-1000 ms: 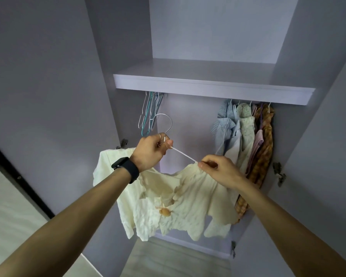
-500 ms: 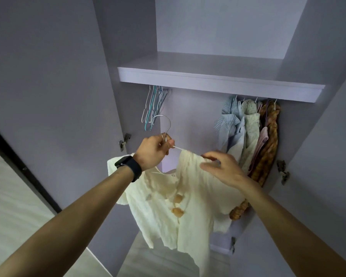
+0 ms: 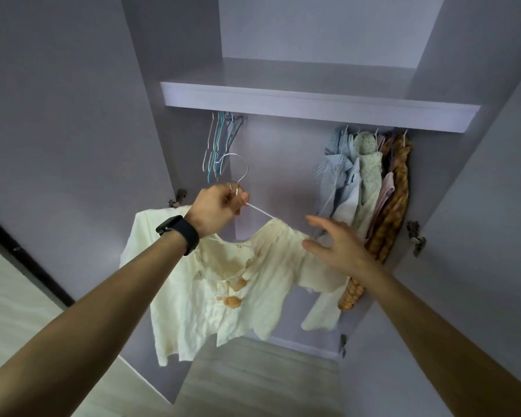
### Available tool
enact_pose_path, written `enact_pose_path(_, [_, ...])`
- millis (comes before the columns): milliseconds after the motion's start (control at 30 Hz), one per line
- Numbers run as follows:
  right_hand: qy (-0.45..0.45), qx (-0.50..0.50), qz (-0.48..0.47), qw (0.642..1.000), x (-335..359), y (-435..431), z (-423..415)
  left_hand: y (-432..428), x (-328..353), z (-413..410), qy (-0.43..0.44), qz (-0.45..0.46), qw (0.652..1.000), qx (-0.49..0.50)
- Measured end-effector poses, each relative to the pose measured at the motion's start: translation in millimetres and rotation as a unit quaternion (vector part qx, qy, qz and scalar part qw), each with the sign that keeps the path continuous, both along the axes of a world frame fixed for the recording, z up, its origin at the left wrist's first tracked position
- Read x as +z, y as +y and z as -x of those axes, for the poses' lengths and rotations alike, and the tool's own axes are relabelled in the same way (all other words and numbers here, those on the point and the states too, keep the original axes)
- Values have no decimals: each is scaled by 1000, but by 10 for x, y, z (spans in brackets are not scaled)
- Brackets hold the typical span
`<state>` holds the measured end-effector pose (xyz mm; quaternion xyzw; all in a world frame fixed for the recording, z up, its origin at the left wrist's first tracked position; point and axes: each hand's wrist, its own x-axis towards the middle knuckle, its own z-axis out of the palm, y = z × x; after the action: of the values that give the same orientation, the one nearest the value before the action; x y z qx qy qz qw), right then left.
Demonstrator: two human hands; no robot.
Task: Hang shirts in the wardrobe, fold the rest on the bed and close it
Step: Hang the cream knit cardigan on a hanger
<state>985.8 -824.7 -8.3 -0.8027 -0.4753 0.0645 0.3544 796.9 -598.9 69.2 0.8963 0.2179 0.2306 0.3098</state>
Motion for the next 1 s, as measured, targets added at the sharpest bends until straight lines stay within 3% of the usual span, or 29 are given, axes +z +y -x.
enact_pose_path(133, [-120, 48, -55, 990, 146, 211, 211, -52, 14, -82, 0, -1, 1000, -27])
enact_pose_path(267, [-86, 49, 0, 995, 168, 238, 249, -14, 5, -123, 8, -13, 999, -33])
enact_pose_path(467, [-179, 11, 47, 983, 210, 241, 264, 53, 11, -330, 21, -15, 998, -58])
enact_pose_path(533, [-194, -7, 63, 979, 209, 232, 253, 97, -20, -396, 51, -55, 995, -59])
enact_pose_path(833, [-62, -122, 106, 985, 344, 526, 37, 487, 63, -604, 168, -218, 961, -9])
enact_pose_path(1000, [23, -171, 106, 979, 465, 881, -212, 775, 345, -950, 166, -323, 932, 20])
